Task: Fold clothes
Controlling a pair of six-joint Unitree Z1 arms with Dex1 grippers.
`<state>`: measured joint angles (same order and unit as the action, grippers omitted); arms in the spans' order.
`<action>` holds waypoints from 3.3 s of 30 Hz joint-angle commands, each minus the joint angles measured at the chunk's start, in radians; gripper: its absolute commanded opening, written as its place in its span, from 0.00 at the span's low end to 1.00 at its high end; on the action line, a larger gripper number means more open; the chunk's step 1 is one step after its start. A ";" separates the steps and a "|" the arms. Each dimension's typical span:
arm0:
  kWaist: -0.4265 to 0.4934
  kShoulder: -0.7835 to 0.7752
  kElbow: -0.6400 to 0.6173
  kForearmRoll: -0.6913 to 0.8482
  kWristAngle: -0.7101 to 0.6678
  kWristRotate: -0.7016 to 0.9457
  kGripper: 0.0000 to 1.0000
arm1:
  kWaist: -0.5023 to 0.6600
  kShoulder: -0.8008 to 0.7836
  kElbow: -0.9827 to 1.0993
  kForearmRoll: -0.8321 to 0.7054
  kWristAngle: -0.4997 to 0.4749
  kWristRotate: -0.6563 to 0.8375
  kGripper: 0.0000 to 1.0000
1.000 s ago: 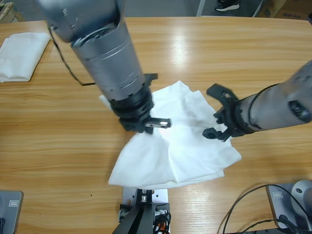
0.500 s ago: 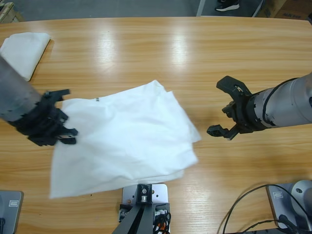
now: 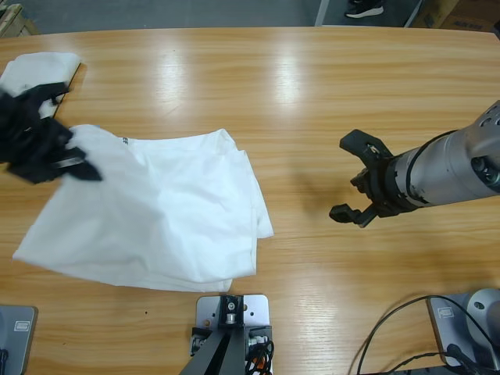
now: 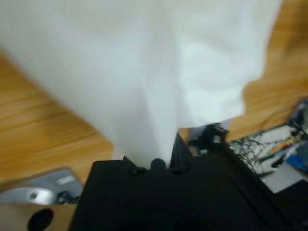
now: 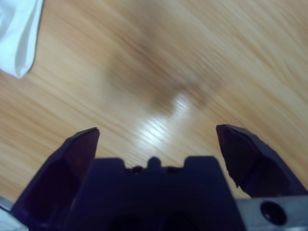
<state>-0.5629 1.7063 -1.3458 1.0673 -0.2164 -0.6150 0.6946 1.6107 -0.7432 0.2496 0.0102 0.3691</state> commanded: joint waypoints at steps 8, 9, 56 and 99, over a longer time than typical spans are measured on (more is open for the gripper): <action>-0.345 0.568 -0.512 0.160 -0.260 -0.014 0.00 | -0.015 0.072 0.052 -0.029 0.028 0.019 1.00; -0.350 0.571 -0.506 0.163 -0.264 -0.014 0.00 | -0.015 0.071 0.054 -0.030 0.028 0.019 1.00; -0.504 0.074 0.169 -0.336 0.138 0.131 0.82 | -0.188 0.310 -0.722 0.445 0.401 0.013 0.53; -0.569 0.194 0.229 -0.435 0.071 0.253 0.56 | -0.259 0.562 -0.667 0.313 0.623 -0.061 0.00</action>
<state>-1.1152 1.8103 -1.1442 0.6575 -0.1017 -0.3730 0.4540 2.1105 -1.4331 0.5678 0.6022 0.4070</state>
